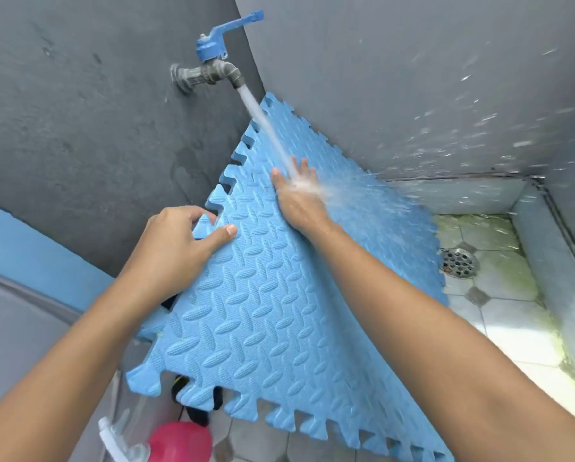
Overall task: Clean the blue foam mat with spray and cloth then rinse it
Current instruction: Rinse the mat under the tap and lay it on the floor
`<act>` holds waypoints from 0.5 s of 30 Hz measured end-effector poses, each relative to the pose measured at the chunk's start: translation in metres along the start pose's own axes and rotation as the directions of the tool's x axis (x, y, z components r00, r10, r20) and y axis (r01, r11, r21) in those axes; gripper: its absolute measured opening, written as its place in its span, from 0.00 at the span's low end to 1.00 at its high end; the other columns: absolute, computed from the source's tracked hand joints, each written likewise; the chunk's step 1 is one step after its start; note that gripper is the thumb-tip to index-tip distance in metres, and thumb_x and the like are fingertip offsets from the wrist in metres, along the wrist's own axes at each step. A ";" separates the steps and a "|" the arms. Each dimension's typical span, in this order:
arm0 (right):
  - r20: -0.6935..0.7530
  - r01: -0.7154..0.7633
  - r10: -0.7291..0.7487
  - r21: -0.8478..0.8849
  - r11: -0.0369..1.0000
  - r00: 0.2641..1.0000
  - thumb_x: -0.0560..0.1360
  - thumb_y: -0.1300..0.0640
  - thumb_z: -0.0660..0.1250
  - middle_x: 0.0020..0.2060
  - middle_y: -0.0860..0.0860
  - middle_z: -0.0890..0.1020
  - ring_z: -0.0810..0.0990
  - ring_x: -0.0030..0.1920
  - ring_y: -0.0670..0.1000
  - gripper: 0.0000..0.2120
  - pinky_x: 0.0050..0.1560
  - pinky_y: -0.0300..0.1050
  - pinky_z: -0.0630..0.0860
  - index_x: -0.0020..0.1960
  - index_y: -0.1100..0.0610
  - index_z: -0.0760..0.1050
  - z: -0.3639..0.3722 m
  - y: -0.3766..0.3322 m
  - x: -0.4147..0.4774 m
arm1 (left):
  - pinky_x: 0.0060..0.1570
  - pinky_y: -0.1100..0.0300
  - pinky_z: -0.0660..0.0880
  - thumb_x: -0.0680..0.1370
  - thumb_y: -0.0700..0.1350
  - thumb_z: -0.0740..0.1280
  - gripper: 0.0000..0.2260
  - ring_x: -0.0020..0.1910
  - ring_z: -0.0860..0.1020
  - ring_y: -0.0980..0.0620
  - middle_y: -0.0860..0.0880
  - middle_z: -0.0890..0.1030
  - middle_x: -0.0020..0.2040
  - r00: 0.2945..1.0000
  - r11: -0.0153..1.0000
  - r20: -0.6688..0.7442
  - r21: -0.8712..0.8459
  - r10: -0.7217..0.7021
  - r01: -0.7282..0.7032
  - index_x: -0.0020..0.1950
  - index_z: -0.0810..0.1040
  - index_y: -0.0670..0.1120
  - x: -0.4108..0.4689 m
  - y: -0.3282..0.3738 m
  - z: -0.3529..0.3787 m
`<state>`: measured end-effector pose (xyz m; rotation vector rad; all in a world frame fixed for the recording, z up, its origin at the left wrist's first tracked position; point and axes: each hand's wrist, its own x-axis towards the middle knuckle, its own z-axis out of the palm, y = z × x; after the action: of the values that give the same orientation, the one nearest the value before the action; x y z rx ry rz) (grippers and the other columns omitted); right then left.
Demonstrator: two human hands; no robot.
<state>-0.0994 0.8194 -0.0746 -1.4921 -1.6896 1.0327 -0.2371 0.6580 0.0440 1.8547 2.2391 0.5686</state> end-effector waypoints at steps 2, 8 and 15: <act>0.039 0.068 -0.067 -0.037 0.997 0.997 0.85 0.38 0.48 0.84 0.50 0.48 0.44 0.83 0.52 0.30 0.80 0.63 0.41 0.84 0.46 0.48 -0.007 -0.023 0.027 | 0.31 0.55 0.64 0.77 0.59 0.72 0.14 0.26 0.66 0.51 0.46 0.71 0.27 1.000 0.999 -0.005 -0.015 0.029 -0.029 0.46 0.80 0.49 0.000 -0.003 0.001; 0.040 0.182 -0.187 0.107 0.977 0.982 0.79 0.30 0.53 0.80 0.43 0.62 0.57 0.81 0.46 0.29 0.81 0.60 0.46 0.77 0.38 0.65 -0.030 0.006 0.107 | 0.35 0.53 0.75 0.76 0.60 0.71 0.11 0.26 0.76 0.46 0.41 0.85 0.35 0.997 0.994 -0.010 -0.082 0.074 -0.074 0.46 0.82 0.53 -0.002 -0.005 0.001; -0.196 -0.465 0.461 0.029 0.885 0.866 0.75 0.28 0.45 0.79 0.55 0.65 0.62 0.79 0.57 0.41 0.77 0.62 0.56 0.76 0.53 0.66 -0.040 0.241 0.034 | 0.31 0.65 0.71 0.77 0.56 0.73 0.08 0.24 0.73 0.58 0.53 0.83 0.33 0.996 0.991 -0.032 -0.098 0.085 -0.088 0.46 0.82 0.52 -0.005 -0.003 0.002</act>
<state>0.0460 0.8684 -0.2679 -2.0027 -1.2279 1.0624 -0.2381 0.6533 0.0404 1.9123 2.1139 0.7113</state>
